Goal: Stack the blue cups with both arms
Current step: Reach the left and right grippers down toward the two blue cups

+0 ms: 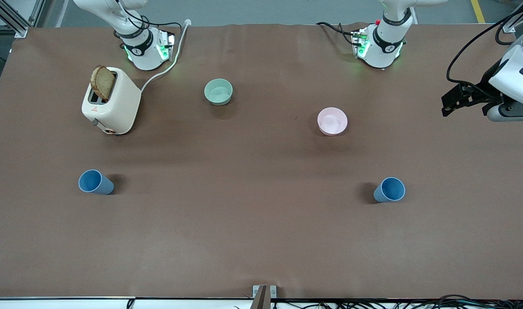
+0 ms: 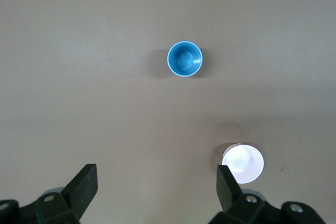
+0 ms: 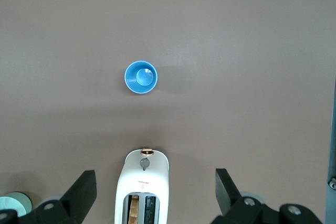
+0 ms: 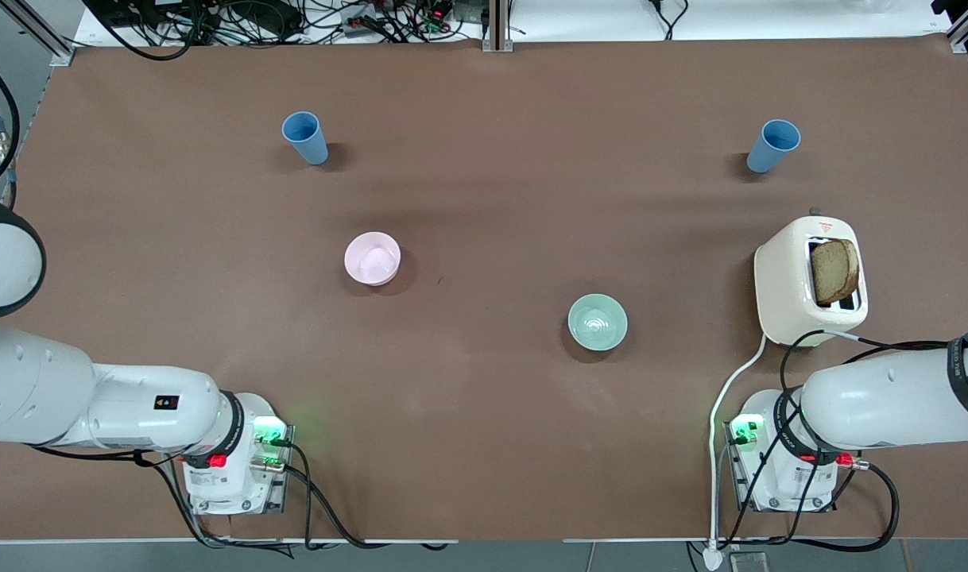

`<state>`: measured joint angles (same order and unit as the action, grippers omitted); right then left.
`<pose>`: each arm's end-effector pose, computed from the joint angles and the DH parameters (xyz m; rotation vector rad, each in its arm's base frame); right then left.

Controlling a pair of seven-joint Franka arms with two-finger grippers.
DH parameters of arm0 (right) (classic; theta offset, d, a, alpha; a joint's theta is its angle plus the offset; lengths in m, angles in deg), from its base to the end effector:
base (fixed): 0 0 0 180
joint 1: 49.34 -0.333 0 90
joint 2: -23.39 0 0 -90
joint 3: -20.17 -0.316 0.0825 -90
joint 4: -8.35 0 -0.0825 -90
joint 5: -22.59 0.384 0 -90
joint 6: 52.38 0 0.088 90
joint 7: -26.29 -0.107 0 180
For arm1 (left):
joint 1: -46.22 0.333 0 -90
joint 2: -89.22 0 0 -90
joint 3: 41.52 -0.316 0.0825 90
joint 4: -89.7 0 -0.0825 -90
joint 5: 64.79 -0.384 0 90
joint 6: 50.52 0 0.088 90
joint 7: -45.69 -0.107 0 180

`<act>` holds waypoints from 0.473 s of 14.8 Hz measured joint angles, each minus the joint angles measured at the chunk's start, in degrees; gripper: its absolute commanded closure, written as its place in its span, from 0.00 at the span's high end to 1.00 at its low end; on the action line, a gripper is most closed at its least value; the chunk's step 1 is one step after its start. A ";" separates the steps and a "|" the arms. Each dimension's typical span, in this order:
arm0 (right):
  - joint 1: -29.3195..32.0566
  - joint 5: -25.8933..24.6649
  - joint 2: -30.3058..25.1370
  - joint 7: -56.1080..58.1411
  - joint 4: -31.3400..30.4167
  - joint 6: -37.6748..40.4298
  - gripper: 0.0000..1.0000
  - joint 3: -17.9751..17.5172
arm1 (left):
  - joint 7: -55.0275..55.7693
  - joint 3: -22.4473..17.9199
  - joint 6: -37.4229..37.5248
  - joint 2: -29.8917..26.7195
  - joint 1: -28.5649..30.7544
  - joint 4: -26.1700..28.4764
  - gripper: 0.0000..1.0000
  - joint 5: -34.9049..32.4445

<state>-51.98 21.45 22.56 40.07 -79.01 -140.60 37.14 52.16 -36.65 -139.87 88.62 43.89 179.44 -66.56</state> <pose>0.5296 -0.1389 0.6511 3.1191 -0.0164 0.0377 0.5464 -0.0659 0.6315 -3.1104 0.0192 -0.0115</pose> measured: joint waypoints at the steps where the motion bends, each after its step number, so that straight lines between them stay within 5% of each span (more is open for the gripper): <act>1: 0.00 0.00 0.00 -0.01 0.05 0.00 1.00 0.00 | 0.00 0.00 0.00 0.00 0.00 0.00 1.00 0.00; 7: -0.01 0.00 0.00 -0.03 0.19 0.08 1.00 0.00 | -0.44 -0.05 0.06 0.86 0.00 -0.26 1.00 0.00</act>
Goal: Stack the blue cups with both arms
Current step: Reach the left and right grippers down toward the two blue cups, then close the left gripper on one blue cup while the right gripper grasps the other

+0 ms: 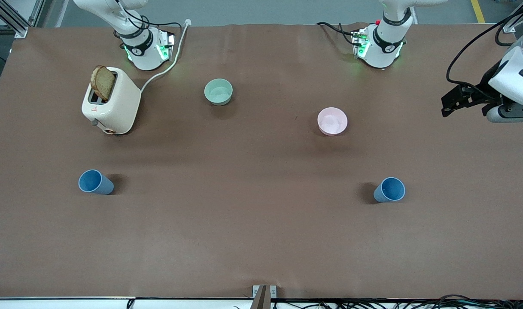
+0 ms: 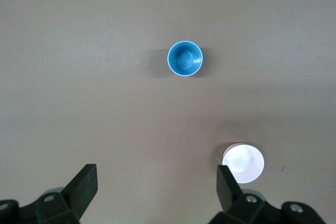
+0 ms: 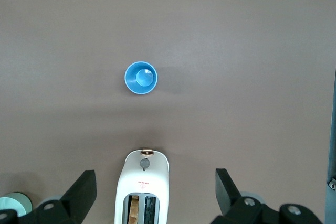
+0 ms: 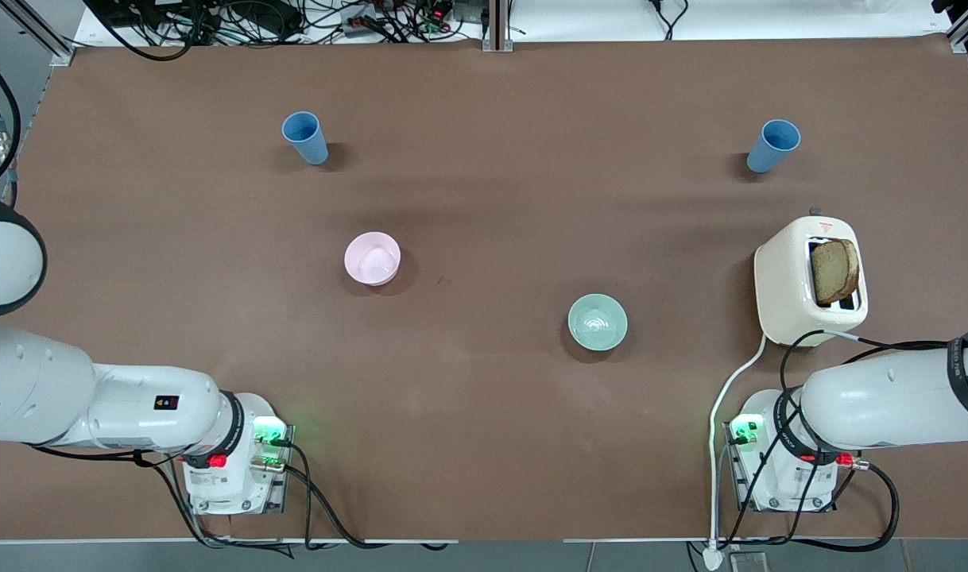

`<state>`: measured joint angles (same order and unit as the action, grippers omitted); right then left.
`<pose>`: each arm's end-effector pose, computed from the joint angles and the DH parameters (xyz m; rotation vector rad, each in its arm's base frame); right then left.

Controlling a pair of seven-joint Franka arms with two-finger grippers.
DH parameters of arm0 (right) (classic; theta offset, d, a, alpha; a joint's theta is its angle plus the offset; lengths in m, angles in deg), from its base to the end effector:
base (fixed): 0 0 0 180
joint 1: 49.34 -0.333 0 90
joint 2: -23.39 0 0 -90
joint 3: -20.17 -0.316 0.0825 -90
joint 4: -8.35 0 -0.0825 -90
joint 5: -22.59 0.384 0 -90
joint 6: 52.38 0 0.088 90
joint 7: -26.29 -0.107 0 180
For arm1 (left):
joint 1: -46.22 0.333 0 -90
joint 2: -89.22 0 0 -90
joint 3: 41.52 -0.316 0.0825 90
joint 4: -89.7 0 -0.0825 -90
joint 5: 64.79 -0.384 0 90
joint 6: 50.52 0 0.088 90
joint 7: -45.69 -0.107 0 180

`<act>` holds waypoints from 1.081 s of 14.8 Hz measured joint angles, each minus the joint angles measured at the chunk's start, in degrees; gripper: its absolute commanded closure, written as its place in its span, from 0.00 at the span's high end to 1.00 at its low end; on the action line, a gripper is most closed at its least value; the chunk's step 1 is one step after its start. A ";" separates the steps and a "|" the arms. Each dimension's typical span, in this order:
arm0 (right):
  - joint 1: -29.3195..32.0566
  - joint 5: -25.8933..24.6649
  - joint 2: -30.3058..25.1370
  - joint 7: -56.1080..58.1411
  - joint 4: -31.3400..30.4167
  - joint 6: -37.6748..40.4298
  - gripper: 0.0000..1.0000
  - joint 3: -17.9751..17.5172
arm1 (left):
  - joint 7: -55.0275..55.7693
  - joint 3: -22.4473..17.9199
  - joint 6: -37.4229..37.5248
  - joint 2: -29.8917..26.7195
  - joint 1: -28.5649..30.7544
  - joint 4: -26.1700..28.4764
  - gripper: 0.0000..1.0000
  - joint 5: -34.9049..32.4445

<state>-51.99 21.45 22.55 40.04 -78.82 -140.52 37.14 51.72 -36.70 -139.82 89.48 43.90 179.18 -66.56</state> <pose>0.5294 -0.1388 0.6526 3.1186 -0.0171 0.0409 0.5509 -0.0655 0.6253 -3.1103 0.0297 0.0064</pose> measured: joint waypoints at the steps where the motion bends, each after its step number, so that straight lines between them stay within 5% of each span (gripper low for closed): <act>1: 0.00 0.01 0.00 0.00 0.00 0.00 1.00 0.00 | -0.25 0.00 -0.33 0.79 -0.01 -0.13 1.00 0.00; 4: 0.01 0.01 0.19 -0.01 -1.33 -1.36 1.00 0.01 | -0.36 0.01 -7.59 5.04 -0.04 0.60 1.00 0.00; 9: -0.15 0.03 2.40 -0.01 -11.19 -14.14 1.00 -0.01 | -0.21 -0.05 -27.62 18.33 0.64 7.82 1.00 0.00; 13: -1.52 0.04 7.53 -0.05 -16.74 -24.07 0.98 -0.16 | -0.44 -0.10 -34.23 27.82 2.32 9.38 1.00 0.00; 16: -2.94 0.40 12.64 -0.36 -17.57 -29.06 0.98 -0.27 | -0.53 -0.11 -35.33 29.54 3.26 9.33 1.00 0.00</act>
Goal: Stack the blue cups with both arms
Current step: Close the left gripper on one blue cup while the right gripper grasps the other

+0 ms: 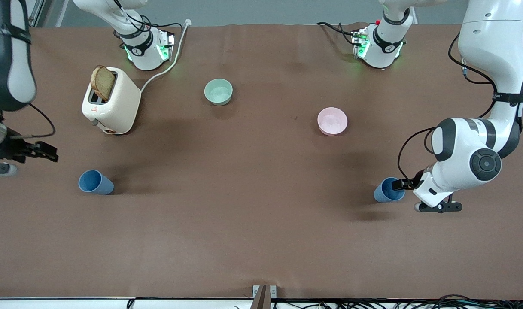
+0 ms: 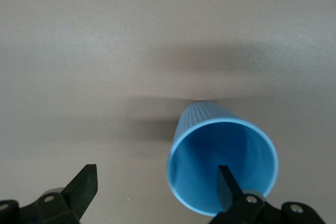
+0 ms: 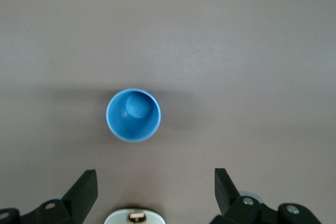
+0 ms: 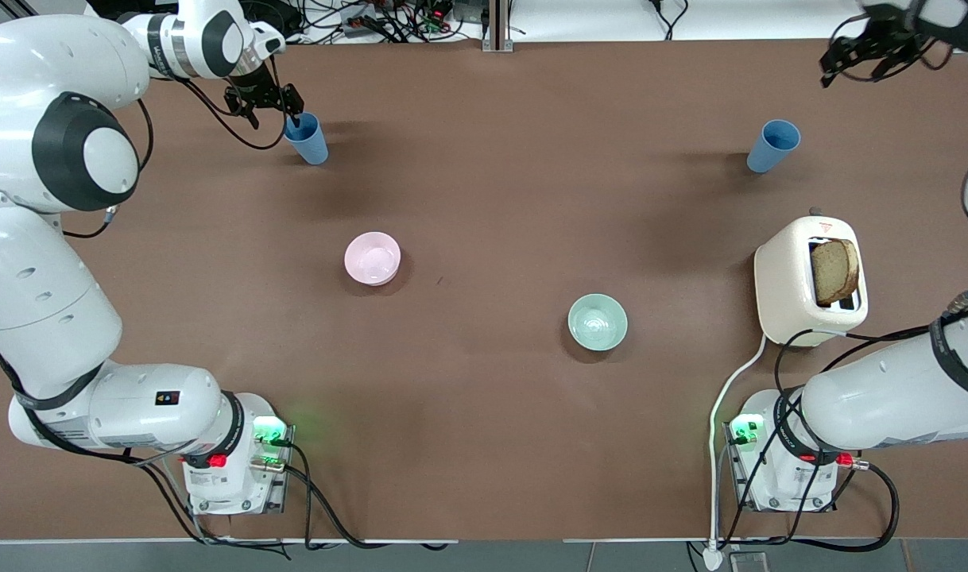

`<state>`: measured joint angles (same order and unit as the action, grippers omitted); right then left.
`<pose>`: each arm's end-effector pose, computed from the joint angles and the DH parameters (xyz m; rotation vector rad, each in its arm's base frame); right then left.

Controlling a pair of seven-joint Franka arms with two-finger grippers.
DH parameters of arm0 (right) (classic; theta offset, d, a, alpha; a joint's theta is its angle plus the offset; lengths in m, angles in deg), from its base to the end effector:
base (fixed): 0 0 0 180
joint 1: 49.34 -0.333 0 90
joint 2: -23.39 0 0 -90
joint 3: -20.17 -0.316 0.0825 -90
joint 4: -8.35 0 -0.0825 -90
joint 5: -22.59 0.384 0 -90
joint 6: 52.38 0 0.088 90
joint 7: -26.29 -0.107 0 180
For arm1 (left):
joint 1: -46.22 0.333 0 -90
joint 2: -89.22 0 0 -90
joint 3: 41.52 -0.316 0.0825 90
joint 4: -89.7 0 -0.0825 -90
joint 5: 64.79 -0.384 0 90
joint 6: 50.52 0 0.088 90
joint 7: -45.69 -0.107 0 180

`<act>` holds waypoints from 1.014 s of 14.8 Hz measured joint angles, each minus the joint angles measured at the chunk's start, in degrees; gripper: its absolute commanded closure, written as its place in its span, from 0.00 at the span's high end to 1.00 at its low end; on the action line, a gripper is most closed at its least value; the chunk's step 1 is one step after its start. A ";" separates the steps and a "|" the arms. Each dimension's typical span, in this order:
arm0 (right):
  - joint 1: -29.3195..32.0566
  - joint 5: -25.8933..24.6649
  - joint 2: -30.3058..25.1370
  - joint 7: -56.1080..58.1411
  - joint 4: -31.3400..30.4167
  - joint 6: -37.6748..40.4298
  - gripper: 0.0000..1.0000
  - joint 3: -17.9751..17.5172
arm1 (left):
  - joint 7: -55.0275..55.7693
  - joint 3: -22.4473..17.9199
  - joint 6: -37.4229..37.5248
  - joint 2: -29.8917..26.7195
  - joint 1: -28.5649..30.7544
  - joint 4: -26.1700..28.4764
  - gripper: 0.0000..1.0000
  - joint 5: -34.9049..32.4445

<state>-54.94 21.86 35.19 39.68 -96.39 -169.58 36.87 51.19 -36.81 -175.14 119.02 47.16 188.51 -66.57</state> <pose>0.6043 -0.1100 0.4268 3.0678 0.0799 0.0072 0.6596 -0.0373 0.2792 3.1289 0.0330 -0.1077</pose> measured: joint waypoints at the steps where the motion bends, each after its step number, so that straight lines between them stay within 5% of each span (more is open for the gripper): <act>1: -0.24 1.14 1.75 -0.24 -0.02 -1.19 0.98 -0.01 | 0.00 0.00 -0.16 0.04 0.09 -0.03 0.96 0.00; 3: -0.25 4.59 4.98 -0.28 -0.03 -2.83 0.98 0.06 | 0.00 0.03 -0.96 0.69 0.03 -0.01 0.82 0.00; 9: -0.08 6.19 12.17 -0.26 -0.01 -8.56 0.92 0.19 | 0.00 0.18 -1.88 2.90 -0.13 -0.03 0.08 0.00; 15: 0.44 6.23 15.91 -0.24 -0.01 -11.09 0.79 0.23 | 0.00 0.43 -1.87 2.97 -0.43 -0.44 0.00 0.06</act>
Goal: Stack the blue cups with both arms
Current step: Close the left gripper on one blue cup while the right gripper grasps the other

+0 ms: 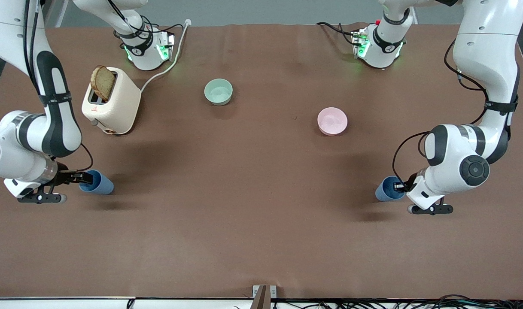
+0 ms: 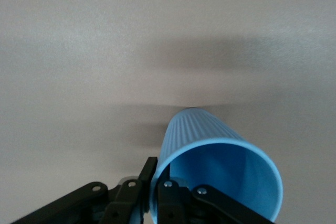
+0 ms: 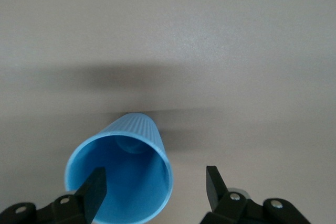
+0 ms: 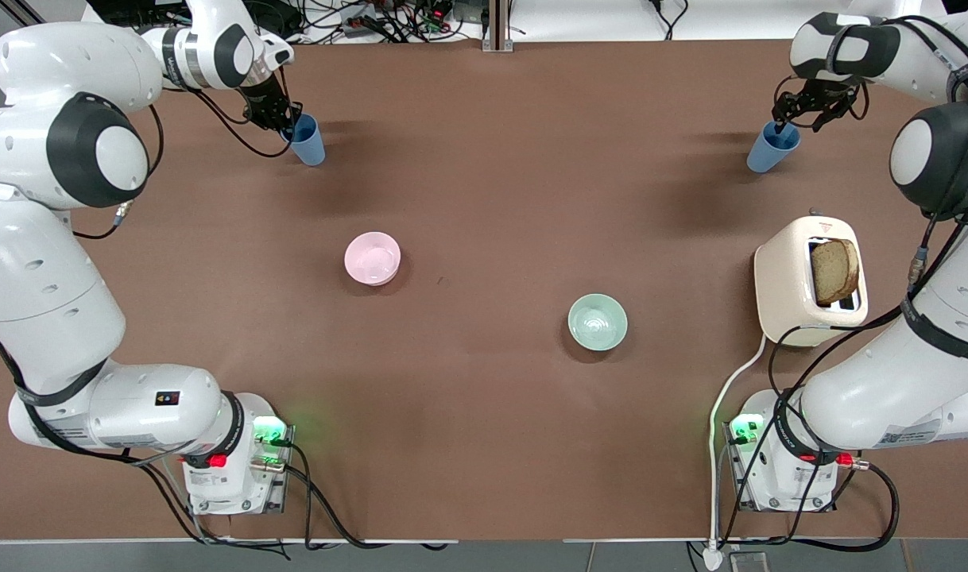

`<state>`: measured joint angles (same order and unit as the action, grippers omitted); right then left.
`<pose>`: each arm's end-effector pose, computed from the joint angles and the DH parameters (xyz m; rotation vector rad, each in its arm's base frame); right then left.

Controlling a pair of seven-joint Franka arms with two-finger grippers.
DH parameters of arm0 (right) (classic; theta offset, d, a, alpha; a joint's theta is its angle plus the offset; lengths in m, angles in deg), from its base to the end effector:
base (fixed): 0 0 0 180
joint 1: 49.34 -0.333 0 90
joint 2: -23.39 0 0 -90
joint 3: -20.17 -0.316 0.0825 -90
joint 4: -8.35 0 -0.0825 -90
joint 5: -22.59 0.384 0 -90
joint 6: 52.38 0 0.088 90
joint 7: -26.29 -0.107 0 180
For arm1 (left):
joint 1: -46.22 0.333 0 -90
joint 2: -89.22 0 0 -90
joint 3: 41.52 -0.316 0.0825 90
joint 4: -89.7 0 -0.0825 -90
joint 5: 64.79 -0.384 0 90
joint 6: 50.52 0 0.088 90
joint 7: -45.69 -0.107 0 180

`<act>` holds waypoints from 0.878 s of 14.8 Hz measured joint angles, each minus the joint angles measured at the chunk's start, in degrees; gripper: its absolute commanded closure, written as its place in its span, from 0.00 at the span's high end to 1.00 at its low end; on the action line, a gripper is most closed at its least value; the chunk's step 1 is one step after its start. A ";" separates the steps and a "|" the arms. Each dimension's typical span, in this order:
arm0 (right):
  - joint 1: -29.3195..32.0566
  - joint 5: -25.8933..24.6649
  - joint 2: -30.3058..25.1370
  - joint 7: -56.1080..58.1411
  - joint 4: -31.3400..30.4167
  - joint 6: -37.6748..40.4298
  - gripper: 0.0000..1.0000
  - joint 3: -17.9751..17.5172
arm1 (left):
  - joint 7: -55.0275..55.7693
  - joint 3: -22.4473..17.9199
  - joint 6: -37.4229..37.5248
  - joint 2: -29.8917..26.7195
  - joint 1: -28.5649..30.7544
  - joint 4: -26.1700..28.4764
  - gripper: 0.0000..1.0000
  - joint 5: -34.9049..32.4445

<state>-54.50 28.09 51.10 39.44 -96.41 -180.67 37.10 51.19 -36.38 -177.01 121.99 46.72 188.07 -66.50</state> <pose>0.6297 -0.1154 0.2746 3.0894 -0.0136 -0.0958 0.6614 -0.0472 0.2510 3.1203 0.0134 -0.1259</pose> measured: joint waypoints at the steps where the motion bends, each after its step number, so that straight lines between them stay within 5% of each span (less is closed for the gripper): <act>1: 0.13 0.01 0.50 0.01 0.00 -0.26 0.77 0.01 | 0.00 -0.01 -0.01 0.01 0.01 0.00 0.00 0.00; 5: 0.29 0.02 1.46 0.02 0.01 -0.39 0.60 0.03 | 0.00 -0.03 -0.01 0.00 -0.11 -0.25 0.00 -0.09; 8: 0.28 0.04 1.54 0.02 0.01 -0.39 0.16 0.01 | 0.00 -0.04 -0.01 -0.07 -0.14 -0.81 0.00 -0.13; 9: 0.28 0.27 1.58 0.02 0.01 -0.39 0.08 0.00 | 0.00 -0.04 -0.03 -0.12 -0.15 -1.15 0.00 -0.13; 13: 0.28 2.90 1.75 0.03 0.01 -0.30 0.03 -0.02 | 0.00 -0.03 0.32 -1.70 -0.18 -3.57 0.00 -0.13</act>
<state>-54.22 30.99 52.86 39.47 -96.39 -180.97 37.08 51.19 -36.41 -176.69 120.28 46.54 184.50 -66.64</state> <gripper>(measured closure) 0.894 0.943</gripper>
